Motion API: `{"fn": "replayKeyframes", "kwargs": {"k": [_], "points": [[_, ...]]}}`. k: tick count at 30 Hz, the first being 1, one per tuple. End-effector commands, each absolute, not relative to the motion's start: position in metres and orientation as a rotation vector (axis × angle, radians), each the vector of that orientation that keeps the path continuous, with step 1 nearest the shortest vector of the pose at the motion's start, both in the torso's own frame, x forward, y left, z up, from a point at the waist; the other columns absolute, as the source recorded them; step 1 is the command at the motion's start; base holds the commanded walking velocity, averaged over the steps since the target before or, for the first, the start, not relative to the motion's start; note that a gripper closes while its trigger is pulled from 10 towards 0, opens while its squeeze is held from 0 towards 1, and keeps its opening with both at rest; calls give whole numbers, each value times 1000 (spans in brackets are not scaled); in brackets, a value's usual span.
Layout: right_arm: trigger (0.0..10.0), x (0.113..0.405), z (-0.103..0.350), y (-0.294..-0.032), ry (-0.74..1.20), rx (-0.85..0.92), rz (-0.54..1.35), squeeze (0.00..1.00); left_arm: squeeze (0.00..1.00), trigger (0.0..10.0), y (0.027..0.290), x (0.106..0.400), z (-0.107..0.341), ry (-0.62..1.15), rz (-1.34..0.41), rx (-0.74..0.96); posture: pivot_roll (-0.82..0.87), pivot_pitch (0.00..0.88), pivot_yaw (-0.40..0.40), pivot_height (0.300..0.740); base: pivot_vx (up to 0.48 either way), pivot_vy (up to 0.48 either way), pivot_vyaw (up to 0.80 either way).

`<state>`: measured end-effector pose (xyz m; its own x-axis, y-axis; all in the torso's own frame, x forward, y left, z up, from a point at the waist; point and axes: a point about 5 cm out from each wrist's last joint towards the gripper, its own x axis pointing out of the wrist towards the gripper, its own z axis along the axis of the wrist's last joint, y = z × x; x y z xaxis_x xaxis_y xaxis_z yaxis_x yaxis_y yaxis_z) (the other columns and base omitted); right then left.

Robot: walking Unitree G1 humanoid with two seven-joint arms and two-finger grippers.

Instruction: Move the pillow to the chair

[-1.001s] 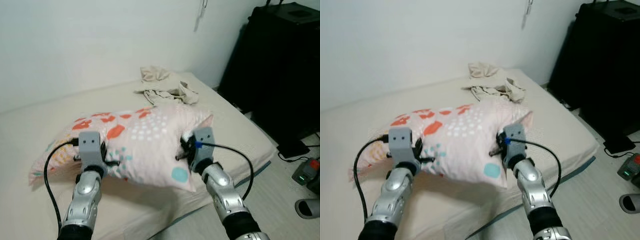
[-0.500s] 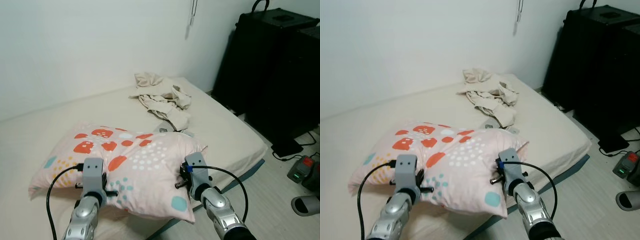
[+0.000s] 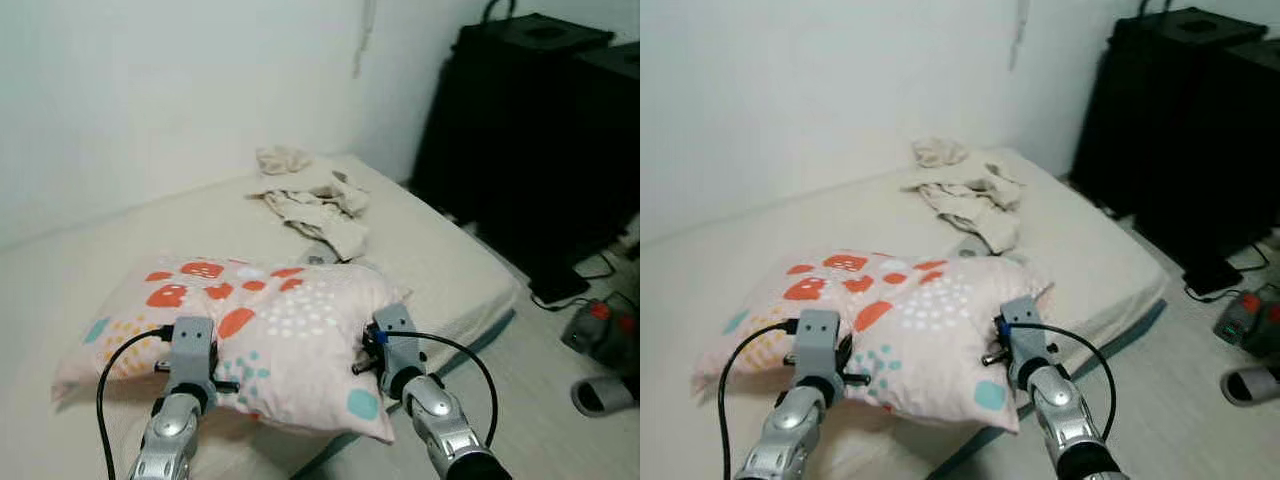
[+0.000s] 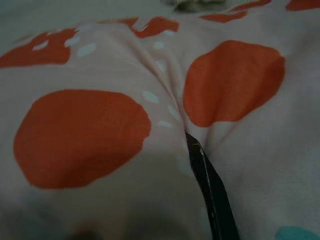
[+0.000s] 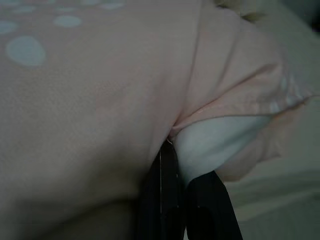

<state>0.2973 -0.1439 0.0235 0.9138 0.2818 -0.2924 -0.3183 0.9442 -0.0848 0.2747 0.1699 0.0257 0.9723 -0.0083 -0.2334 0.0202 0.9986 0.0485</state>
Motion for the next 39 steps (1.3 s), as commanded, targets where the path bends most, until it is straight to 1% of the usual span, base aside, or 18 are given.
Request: {"fn": "replayKeyframes", "kwargs": {"k": [1,6,12,39], "points": [[10000,301,29,-151,247,-111,273,0,0,10000,171,283,38,173,-17,77,4,72,-24,740,0,0,-800],[10000,304,31,-150,240,-113,275,0,0,10000,170,286,40,173,-10,55,4,74,-27,740,0,0,-800],[10000,306,33,-148,232,-118,277,0,0,10000,168,287,41,154,-16,83,4,79,-30,740,0,0,-800],[10000,309,36,-148,223,-116,292,0,0,10000,175,286,43,135,30,70,3,97,-43,740,0,0,-800]]}}
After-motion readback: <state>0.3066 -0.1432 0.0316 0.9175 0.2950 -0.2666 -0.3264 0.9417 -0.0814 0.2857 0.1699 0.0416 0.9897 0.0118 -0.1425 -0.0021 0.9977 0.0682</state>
